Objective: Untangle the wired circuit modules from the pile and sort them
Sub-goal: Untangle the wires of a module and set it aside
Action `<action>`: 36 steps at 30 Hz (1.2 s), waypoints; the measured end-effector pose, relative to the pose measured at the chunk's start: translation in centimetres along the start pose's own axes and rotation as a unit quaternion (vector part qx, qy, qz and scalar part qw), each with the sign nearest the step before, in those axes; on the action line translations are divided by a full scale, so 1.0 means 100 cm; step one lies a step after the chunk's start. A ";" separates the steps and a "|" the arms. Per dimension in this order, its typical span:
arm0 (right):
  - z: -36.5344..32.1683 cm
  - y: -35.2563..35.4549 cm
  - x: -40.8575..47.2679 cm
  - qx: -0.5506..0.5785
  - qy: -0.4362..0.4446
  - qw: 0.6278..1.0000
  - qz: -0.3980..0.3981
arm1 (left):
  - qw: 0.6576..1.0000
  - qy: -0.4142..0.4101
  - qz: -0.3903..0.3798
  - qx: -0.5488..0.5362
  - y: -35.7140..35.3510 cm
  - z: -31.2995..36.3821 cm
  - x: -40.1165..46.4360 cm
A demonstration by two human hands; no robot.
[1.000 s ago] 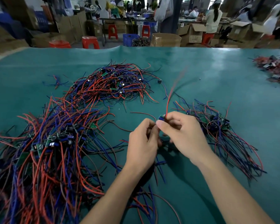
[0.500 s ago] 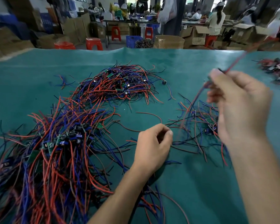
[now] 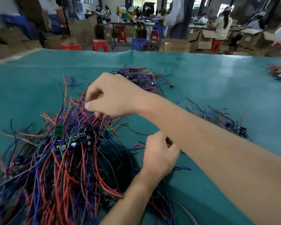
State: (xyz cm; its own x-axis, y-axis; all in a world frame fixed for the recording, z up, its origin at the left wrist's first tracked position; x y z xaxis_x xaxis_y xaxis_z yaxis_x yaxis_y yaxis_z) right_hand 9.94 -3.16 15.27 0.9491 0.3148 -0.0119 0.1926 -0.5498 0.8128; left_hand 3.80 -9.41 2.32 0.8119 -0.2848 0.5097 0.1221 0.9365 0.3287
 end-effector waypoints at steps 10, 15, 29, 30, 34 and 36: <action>0.157 0.023 0.063 -0.170 -0.267 0.948 0.037 | 1.000 0.016 -0.002 -0.024 0.000 -0.005 0.000; 0.171 0.010 0.064 -0.140 -0.236 0.955 0.112 | 1.000 0.000 -0.011 -0.010 0.000 -0.005 0.000; 0.157 0.109 -0.014 -0.017 -0.191 0.940 0.281 | 0.999 0.018 0.007 -0.037 -0.003 -0.012 0.000; 0.158 0.116 -0.026 0.070 -0.195 0.933 0.294 | 0.999 0.022 0.012 -0.043 -0.003 -0.013 0.000; 0.170 0.093 -0.082 0.412 -0.232 0.855 0.215 | 0.995 0.043 0.044 -0.082 -0.001 -0.012 -0.001; 0.179 0.055 -0.108 0.479 -0.240 0.828 0.163 | 0.991 0.053 0.063 -0.109 0.002 -0.011 -0.002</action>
State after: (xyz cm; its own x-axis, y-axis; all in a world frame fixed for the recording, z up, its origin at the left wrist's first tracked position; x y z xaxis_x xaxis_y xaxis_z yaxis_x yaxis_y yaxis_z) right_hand 5.23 -23.45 9.40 0.9354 -0.1874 -0.2998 -0.2011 -0.9795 -0.0151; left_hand 4.33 -8.97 1.41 0.8829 -0.1496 0.4450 0.1266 0.9886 0.0811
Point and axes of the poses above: each hand's wrist, its own x-axis towards the middle knuckle, its own y-axis out of the back of the hand, z = x × y, the point moved 5 cm from there along x, towards the middle knuckle, and after that the axes turned 13 degrees about -y, right-handed, at the moved point
